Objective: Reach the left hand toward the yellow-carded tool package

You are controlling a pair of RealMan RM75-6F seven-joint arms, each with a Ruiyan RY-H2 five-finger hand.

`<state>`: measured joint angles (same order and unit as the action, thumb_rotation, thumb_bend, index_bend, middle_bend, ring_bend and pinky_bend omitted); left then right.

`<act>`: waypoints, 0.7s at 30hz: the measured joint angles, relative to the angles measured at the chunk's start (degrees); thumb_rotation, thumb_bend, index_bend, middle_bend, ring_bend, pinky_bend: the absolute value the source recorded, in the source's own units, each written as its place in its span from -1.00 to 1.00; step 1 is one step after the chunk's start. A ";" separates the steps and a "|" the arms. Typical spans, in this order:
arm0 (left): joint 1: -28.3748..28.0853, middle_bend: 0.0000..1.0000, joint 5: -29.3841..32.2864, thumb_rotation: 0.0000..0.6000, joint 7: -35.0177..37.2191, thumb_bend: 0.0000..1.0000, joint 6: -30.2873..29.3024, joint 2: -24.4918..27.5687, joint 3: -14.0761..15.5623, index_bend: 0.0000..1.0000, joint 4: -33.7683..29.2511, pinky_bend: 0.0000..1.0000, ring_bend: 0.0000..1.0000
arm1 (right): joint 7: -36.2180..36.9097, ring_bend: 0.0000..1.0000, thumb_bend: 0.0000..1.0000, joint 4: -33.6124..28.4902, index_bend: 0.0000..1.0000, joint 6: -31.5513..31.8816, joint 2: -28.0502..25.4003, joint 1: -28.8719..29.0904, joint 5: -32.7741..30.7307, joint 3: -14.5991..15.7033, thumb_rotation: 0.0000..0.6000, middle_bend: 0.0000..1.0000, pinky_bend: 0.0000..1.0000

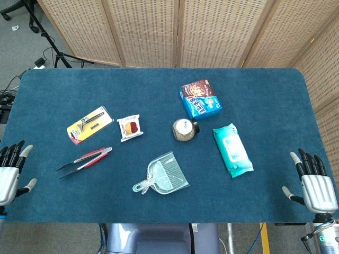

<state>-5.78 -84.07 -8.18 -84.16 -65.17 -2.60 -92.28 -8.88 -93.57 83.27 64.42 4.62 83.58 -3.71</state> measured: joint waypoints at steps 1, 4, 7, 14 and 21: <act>0.00 -1.00 0.04 1.00 0.00 -0.57 0.03 0.00 -0.01 -1.00 -0.01 -1.00 -1.00 | -0.02 -1.00 -0.48 -0.03 -0.96 -0.03 -0.02 0.01 -0.05 -0.02 1.00 -1.00 -1.00; -0.02 -1.00 0.08 1.00 -0.01 -0.57 0.10 0.04 0.00 -1.00 -0.04 -1.00 -1.00 | -0.02 -1.00 -0.48 0.02 -0.96 -0.13 -0.03 0.04 -0.15 -0.04 1.00 -1.00 -1.00; -0.02 -1.00 0.07 1.00 0.01 -0.57 0.10 0.04 0.01 -1.00 -0.03 -1.00 -1.00 | -0.07 -1.00 -0.48 -0.03 -0.96 -0.21 -0.03 0.05 -0.16 0.02 1.00 -1.00 -1.00; 0.01 -1.00 -0.03 1.00 0.38 -0.57 -0.13 0.09 -0.07 -1.00 0.09 -1.00 -1.00 | -0.11 -1.00 -0.48 -0.18 -0.96 -0.18 -0.05 0.04 -0.14 0.03 1.00 -1.00 -1.00; -0.17 -1.00 0.59 1.00 0.24 -0.57 0.41 0.11 -0.22 -1.00 0.26 -1.00 -1.00 | -0.63 -1.00 -0.48 -0.35 -0.96 -0.85 -0.03 0.30 -0.87 -0.15 1.00 -1.00 -1.00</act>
<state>-5.95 -83.48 -7.95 -83.75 -65.07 -2.82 -92.02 -9.51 -93.92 82.42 64.39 4.92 82.71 -3.86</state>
